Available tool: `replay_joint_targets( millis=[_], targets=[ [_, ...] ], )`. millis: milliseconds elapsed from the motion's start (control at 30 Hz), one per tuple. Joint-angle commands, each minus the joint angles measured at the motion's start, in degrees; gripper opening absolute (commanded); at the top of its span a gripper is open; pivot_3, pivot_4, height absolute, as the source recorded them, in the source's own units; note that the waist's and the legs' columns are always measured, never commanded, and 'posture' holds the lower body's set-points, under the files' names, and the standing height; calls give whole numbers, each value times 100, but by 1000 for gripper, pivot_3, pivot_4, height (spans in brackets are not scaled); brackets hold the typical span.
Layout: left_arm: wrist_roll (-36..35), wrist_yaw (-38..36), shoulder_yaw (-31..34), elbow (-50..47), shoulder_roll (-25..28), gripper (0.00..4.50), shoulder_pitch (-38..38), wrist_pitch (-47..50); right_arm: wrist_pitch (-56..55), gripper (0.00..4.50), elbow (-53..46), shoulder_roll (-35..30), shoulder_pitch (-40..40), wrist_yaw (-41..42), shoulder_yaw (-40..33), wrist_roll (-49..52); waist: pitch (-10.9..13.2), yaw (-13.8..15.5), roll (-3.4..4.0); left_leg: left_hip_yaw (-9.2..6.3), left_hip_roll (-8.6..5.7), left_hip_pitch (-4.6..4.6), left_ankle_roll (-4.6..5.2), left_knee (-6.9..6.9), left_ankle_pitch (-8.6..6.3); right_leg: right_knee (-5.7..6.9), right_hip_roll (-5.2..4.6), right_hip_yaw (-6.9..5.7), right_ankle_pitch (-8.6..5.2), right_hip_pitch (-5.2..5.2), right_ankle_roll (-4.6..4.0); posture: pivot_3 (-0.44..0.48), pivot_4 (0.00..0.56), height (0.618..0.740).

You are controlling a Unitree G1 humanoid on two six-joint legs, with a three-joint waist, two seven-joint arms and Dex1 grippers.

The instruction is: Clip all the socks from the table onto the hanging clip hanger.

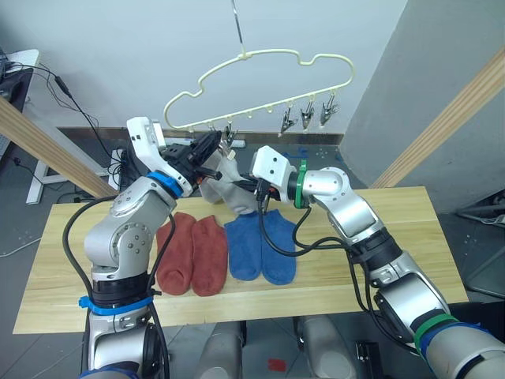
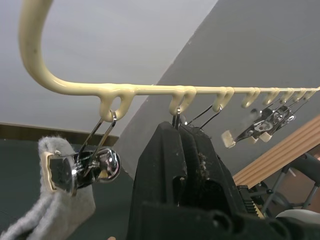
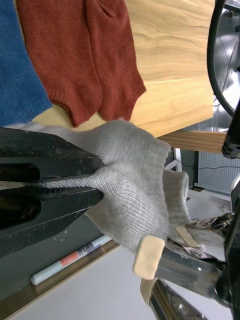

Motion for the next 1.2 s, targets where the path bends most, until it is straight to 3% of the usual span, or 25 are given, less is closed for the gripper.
replay_joint_targets(
  millis=[33, 133, 367, 400, 467, 667, 900, 1200],
  targets=[
    [-64, 42, 44, -222, 54, 0, 150, 83, -142, 18, -162, 71, -164, -46, -197, 119, 0, 1, 0, 0, 0, 0, 0, 0, 0, 0, 0, 0, 0, 0, 0, -54, 340, 740],
    [-78, 97, 45, -236, 38, 0, 171, 124, -121, 18, -211, 106, -155, -18, -220, 130, 0, 1, 0, 0, 0, 0, 0, 0, 0, 1, 0, 0, 0, 1, 0, -54, 340, 740],
    [-53, 110, -27, -332, 39, 2085, 227, 111, 113, 0, -366, 219, -89, 2, -263, 223, 0, 1, 0, 0, 0, 0, 0, 0, 0, 1, 0, 0, 0, -1, 0, -55, 340, 740],
    [-21, 75, -54, -349, 63, 2085, 244, 80, 124, 0, -374, 219, -84, 8, -263, 229, 0, 2, 0, -1, 0, 0, 0, 0, 0, 0, 0, 0, 0, -1, 0, -55, 340, 740],
    [54, 20, -105, -397, 105, 2111, 290, 12, 167, 513, -390, 207, -67, 0, -261, 222, 0, 2, 0, 0, 0, -1, 0, 0, 0, 0, 0, 0, 0, -1, 0, -54, 339, 740],
    [369, 9, -191, -538, 185, 2111, 451, -290, 255, 2473, -502, 106, 34, -1, -146, 128, 0, 5, 0, -1, 0, 0, 0, -1, 0, -1, 0, 0, 0, -1, 0, -54, 339, 740],
    [1362, -182, -624, -776, 341, 2111, 863, -1388, 638, 2473, -1389, -561, 579, 171, -314, 194, 0, 19, 1, -1, -1, -2, 0, -10, 0, -13, -1, 1, 0, -1, 0, -56, 348, 740],
    [2248, -47, -1243, -698, -59, 2111, 1077, -2337, 1757, 2473, -2824, -1549, 1126, 285, -939, 700, 2, 58, 3, 2, -1, -6, 1, -24, -1, -26, -3, 2, 0, 0, -1, -73, 357, 740]
  ],
)
